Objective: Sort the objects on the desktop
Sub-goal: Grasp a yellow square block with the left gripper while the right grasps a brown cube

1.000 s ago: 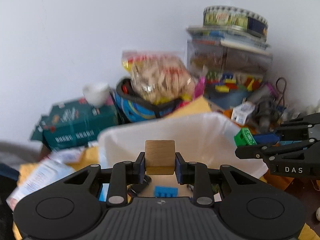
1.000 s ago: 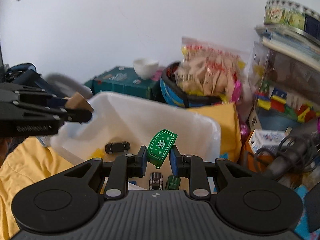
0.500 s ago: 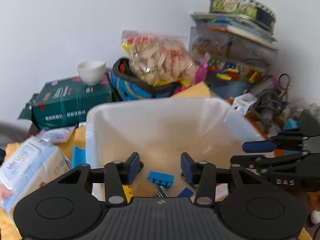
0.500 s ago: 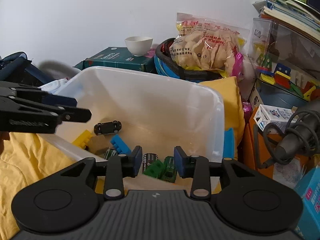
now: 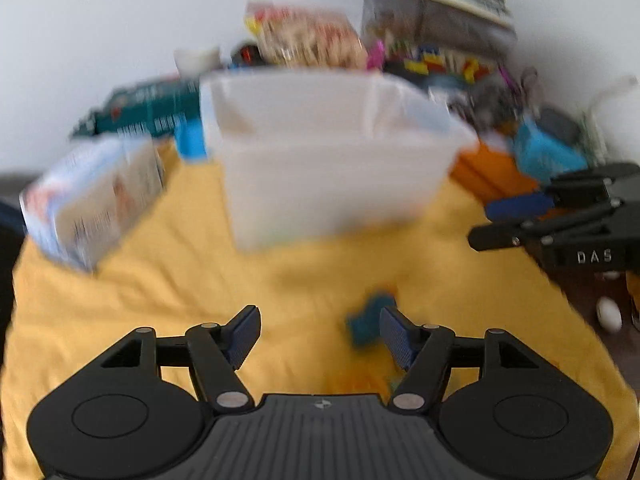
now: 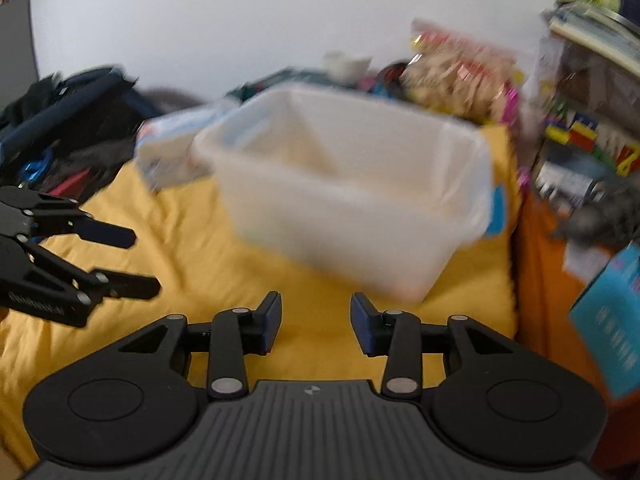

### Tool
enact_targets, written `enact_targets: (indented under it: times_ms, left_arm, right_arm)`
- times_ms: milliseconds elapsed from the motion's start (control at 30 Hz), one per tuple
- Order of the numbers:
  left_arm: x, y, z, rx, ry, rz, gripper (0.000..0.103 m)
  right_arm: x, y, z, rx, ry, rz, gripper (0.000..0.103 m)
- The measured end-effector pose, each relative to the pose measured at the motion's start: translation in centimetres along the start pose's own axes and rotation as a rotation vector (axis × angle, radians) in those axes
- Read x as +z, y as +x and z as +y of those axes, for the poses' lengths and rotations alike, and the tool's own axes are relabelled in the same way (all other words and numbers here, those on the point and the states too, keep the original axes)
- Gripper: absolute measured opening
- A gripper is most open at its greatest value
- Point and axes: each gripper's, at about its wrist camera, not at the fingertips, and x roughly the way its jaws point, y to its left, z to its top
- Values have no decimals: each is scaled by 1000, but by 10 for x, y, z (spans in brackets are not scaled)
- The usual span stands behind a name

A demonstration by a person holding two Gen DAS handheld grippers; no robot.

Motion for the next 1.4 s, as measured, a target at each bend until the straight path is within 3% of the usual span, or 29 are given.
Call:
enact_targets:
  times_ms: [300, 467, 600, 767, 833, 1000, 1267, 1300, 1333, 1400]
  left_arm:
    - [-54, 11, -10, -24, -23, 140, 69]
    - [-62, 6, -15, -14, -9, 126, 69]
    - [-58, 3, -18, -8, 5, 106, 69]
    - [-45, 9, -23, -3, 40, 65, 68]
    - [-40, 15, -27, 4, 67, 64, 61]
    - [-37, 34, -25, 25, 99, 132, 49]
    - [-27, 50, -23, -30, 122, 90, 49]
    - [-25, 52, -23, -34, 131, 88, 46]
    - [-23, 55, -23, -39, 138, 103, 35]
    - [-24, 55, -23, -43, 139, 126, 34]
  right_arm:
    - [-48, 12, 40, 93, -25, 120, 42]
    - [-40, 32, 46, 111, -25, 109, 42]
    - [-37, 57, 39, 138, 110, 155, 42]
    - [-44, 56, 39, 107, 102, 163, 37]
    - [-47, 48, 39, 56, 68, 155, 37]
    - [-53, 34, 30, -26, 66, 143, 37]
    - [-59, 35, 25, -42, 108, 146, 37]
    - [-59, 36, 26, -42, 104, 144, 37]
    - [-58, 37, 27, -39, 104, 138, 39]
    - [-57, 41, 27, -46, 106, 139, 39]
